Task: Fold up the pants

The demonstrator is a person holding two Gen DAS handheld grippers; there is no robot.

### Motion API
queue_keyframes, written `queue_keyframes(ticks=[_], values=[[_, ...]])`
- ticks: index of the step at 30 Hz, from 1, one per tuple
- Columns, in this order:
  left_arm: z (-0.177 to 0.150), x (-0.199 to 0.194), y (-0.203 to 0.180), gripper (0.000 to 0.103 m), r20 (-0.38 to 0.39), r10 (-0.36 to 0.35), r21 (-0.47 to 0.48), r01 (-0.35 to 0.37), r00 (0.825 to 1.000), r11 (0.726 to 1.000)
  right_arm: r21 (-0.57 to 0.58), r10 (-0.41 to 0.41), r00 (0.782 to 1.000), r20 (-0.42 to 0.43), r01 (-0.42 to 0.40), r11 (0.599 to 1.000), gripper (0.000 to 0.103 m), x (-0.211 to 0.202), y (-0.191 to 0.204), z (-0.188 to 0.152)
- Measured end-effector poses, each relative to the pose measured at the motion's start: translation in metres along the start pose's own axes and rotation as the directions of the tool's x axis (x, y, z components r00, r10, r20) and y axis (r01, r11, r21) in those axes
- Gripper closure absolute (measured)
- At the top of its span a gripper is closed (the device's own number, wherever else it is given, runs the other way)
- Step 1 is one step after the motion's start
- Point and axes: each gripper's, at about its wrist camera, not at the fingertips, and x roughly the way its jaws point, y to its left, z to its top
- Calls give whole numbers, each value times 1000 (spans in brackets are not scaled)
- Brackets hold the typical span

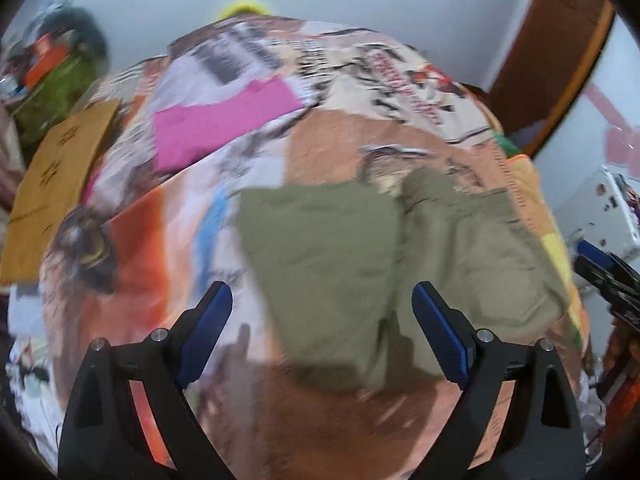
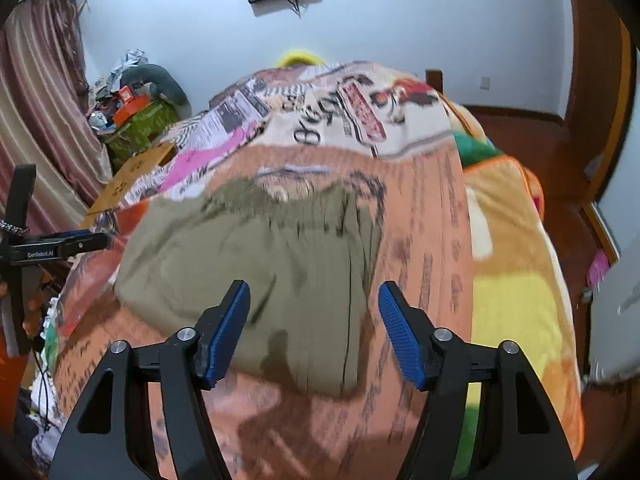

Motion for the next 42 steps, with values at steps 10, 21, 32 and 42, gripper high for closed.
queue_keyframes(ticks=[10, 21, 32, 42], values=[[24, 69, -64, 65, -106, -62, 109, 74, 992, 991, 28, 42, 994, -97, -40, 999, 79, 55, -20, 24], [21, 91, -55, 63, -104, -34, 123, 46, 994, 991, -107, -40, 983, -177, 21, 994, 90, 82, -12, 8], [27, 39, -16, 36, -36, -23, 24, 24, 999, 999, -79, -34, 992, -118, 25, 997, 74, 42, -17, 21], [3, 35, 40, 35, -72, -31, -98, 23, 997, 995, -12, -2, 995, -104, 1, 1000, 58, 30, -23, 11]])
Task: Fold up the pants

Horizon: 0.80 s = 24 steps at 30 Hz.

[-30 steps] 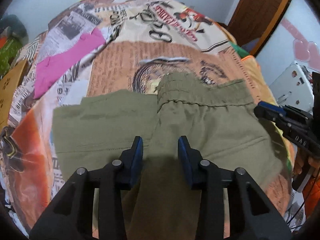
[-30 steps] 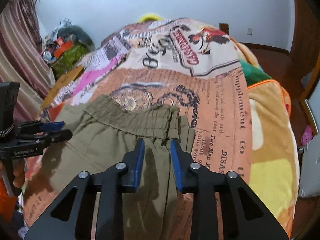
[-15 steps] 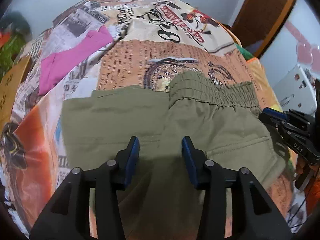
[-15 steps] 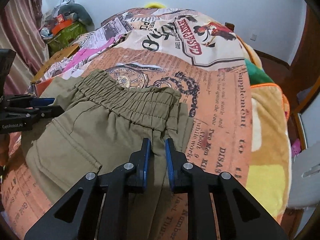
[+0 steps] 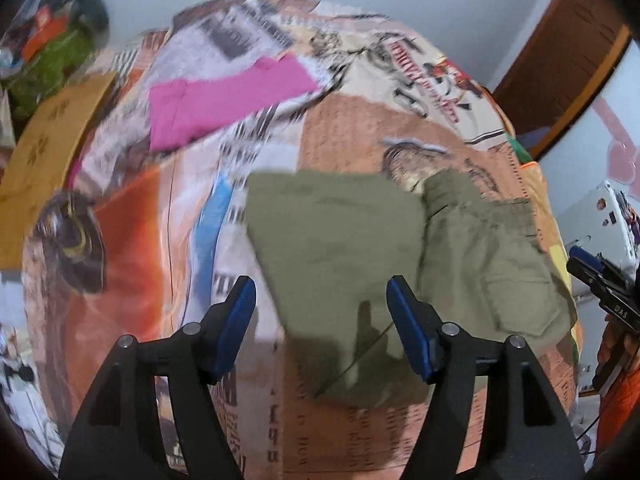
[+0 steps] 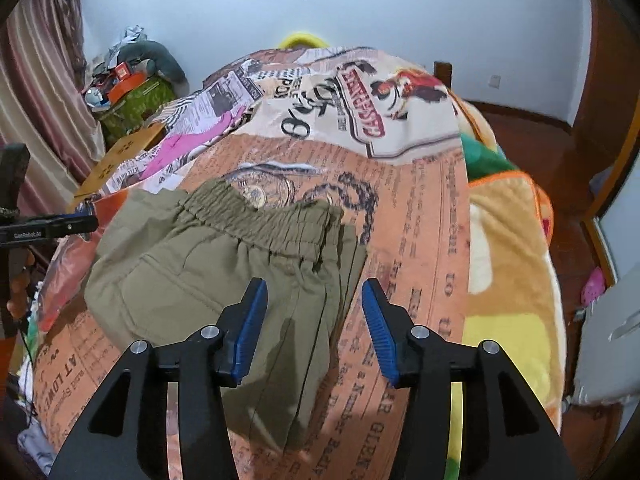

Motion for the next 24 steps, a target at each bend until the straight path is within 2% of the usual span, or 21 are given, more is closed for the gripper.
queue_keyframes(ticks=[4, 8, 22, 24], values=[[-15, 24, 17, 35, -69, -59, -91, 53, 996, 994, 61, 17, 999, -44, -14, 998, 58, 10, -9, -13], [-21, 35, 21, 35, -80, -99, -127, 88, 992, 988, 135, 56, 995, -77, -46, 990, 58, 22, -20, -20], [-1, 49, 8, 35, -74, -137, -92, 130, 988, 987, 196, 135, 988, -77, -118, 973, 51, 51, -24, -14], [0, 49, 7, 40, -73, -142, -89, 135, 987, 987, 211, 151, 986, -76, -132, 969, 51, 53, -27, -12]])
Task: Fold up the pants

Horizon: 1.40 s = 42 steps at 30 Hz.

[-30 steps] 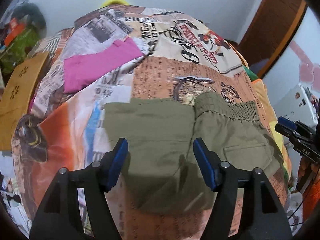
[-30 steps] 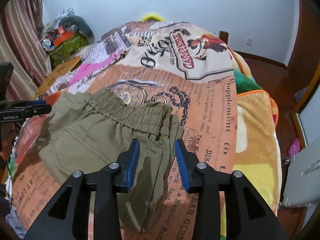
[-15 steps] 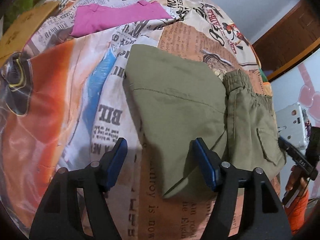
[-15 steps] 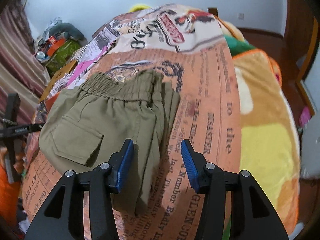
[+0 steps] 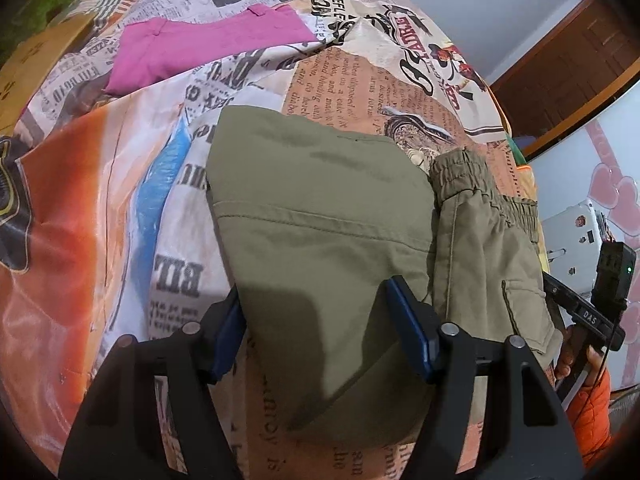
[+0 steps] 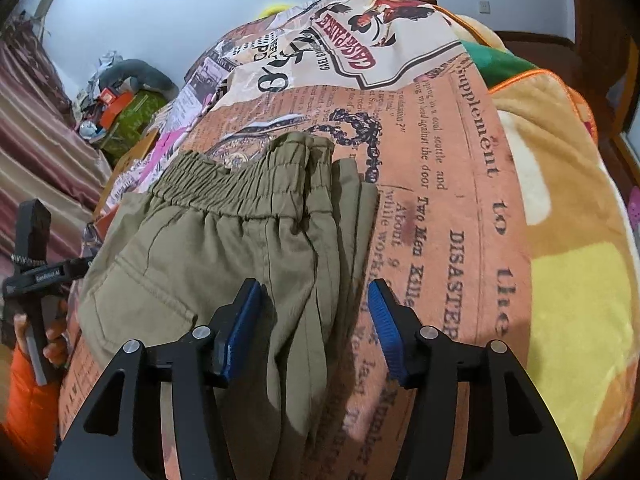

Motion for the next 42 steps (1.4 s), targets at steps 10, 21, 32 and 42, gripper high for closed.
queue_keyframes(ticks=[10, 21, 32, 42], values=[[6, 1, -21, 67, 20, 32, 55, -33, 999, 998, -20, -1, 1000, 17, 2, 1000, 74, 3, 3, 7], [12, -13, -44, 99, 89, 145, 139, -156, 985, 978, -85, -34, 995, 95, 42, 995, 94, -16, 22, 18], [19, -43, -72, 100, 176, 123, 227, -162, 977, 960, -167, -65, 979, 193, 98, 981, 95, -44, 55, 35], [47, -91, -72, 103, 317, 105, 243, -187, 943, 952, -207, -86, 962, 259, 142, 968, 95, -55, 85, 61]])
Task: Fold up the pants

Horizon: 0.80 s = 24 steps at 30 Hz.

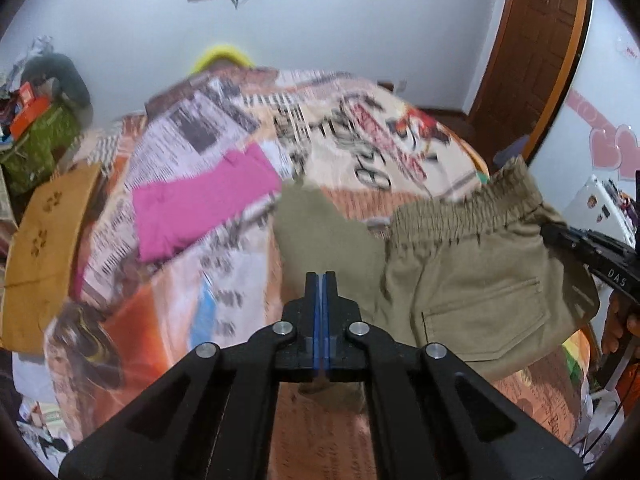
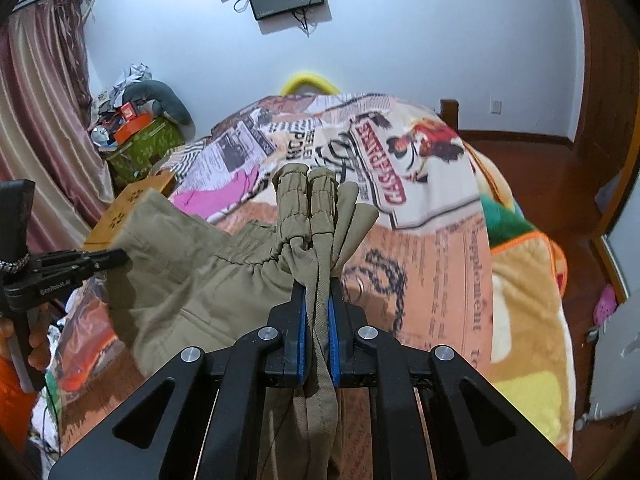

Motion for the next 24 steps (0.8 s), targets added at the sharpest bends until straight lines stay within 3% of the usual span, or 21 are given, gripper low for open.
queue_keyframes(ticks=[4, 7, 10, 12, 16, 21, 24], values=[[14, -9, 17, 103, 26, -9, -17, 10, 1000, 1000, -9, -6, 1000, 1, 6, 1000, 95, 7, 6, 15], [14, -2, 28, 102, -4, -65, -38, 65, 998, 997, -8, -14, 1000, -16, 14, 1000, 95, 16, 4, 19], [5, 17, 33, 74, -59, -76, -54, 73, 995, 996, -10, -31, 999, -34, 31, 999, 95, 20, -4, 14], [-3, 35, 33, 37, -95, -69, -60, 63, 993, 996, 0, -38, 998, -51, 38, 999, 95, 23, -12, 7], [-16, 68, 35, 36, -168, -74, -90, 59, 983, 994, 22, -42, 996, -80, 44, 999, 95, 27, -25, 0], [-28, 112, 36, 36, -257, -141, -157, 102, 956, 982, 25, -41, 994, -104, 44, 999, 95, 34, -34, -9], [-33, 132, 32, 43, -297, -184, -173, 136, 937, 975, 36, -35, 993, -115, 39, 999, 95, 37, -39, -13]])
